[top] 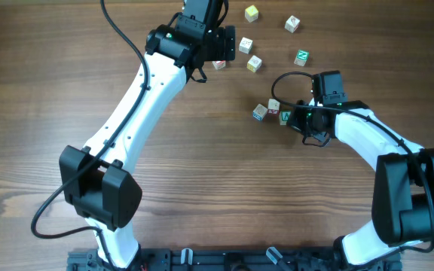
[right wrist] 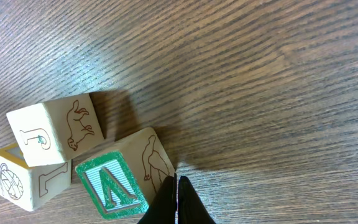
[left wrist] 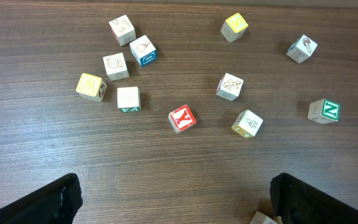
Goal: Form a circle
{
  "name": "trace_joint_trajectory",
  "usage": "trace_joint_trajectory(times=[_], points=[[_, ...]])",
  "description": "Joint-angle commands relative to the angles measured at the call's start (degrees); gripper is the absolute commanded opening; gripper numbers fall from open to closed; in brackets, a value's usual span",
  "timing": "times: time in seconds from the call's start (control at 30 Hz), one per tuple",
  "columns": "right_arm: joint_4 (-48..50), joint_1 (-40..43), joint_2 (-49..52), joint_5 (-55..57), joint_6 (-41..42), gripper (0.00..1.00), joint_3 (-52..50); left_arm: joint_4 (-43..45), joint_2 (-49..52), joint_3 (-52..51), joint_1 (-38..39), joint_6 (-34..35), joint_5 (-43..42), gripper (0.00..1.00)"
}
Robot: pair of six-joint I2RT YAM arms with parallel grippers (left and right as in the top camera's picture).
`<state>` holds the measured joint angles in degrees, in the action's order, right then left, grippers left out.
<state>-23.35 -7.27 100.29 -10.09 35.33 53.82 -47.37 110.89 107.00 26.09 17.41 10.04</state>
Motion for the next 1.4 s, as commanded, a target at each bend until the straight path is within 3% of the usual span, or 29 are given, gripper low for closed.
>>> trace_joint_trajectory(times=[0.0,0.33,0.53,1.37], points=[[0.59,0.22,0.33,-0.59,0.85,0.04,0.94,0.09,-1.29,1.01,-0.15,-0.52,0.52,1.0],[1.66,0.24,0.33,-0.07,0.76,0.04,0.94,0.09,-1.29,1.01,-0.15,-0.5,0.52,1.0],[4.59,0.22,0.35,5.86,0.66,0.04,0.94,0.09,-1.29,1.01,-0.17,-0.5,0.52,1.0],[7.34,0.22,0.39,0.52,1.29,0.04,0.94,0.09,-1.29,1.01,-0.15,-0.5,0.52,1.0]])
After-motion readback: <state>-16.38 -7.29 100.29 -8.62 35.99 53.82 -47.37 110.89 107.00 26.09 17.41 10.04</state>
